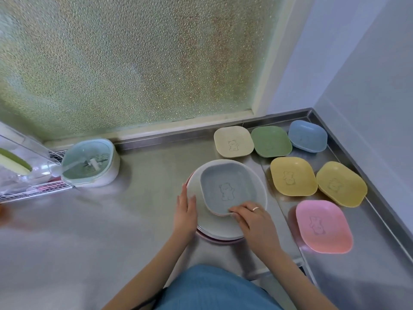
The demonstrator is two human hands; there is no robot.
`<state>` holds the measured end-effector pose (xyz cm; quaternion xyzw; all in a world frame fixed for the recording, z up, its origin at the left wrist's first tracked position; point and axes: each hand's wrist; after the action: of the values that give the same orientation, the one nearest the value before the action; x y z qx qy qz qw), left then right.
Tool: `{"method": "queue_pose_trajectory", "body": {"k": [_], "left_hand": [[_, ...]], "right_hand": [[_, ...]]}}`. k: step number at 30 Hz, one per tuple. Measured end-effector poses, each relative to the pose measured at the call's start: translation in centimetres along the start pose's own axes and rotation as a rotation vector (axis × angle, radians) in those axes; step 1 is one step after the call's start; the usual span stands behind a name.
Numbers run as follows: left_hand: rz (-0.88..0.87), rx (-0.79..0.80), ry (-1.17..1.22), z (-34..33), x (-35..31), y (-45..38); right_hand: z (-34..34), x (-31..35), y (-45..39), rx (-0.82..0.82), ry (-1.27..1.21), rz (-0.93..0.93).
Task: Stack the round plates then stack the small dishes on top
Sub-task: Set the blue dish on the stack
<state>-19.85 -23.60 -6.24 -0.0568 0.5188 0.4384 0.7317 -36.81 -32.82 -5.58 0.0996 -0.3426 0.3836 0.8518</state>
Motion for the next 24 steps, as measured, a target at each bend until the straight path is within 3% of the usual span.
{"method": "queue_pose_trajectory", "body": {"k": [3,5,9,14,18,24], "left_hand": [[-0.102,-0.024,-0.19,-0.9,-1.1,-0.2],[-0.179,-0.036,-0.251,-1.7,-2.0,-0.7],[-0.152,-0.147,-0.041,-2.2,-2.1,-1.1],[-0.174,-0.203,-0.08,-2.2,-2.5,-0.5],[-0.142,-0.195,-0.062,-2.2,-2.5,-0.2],[-0.044,-0.223,0.011,-2.0,-3.1,-0.2]], "right_hand": [[0.6,0.1,-0.3,0.04,-0.003,-0.004],[1.6,-0.3,-0.5,-0.036,-0.087,-0.041],[4.7,-4.1,-2.9,-0.233,-0.101,-0.235],[6.7,-10.5,-5.7,0.066,0.196,-0.499],[5.7,-12.0,-5.3,0.124,0.397,-0.484],[5.5,-11.4,-4.8,-0.114,0.376,-0.414]]}}
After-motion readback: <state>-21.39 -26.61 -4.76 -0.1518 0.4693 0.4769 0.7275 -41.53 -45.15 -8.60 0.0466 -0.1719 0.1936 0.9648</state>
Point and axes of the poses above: each hand's wrist, its own y-axis away from the middle knuckle, its own z-axis out of the back of the hand, x = y × z, and after that the axes turned 9 degrees about -y, right-handed
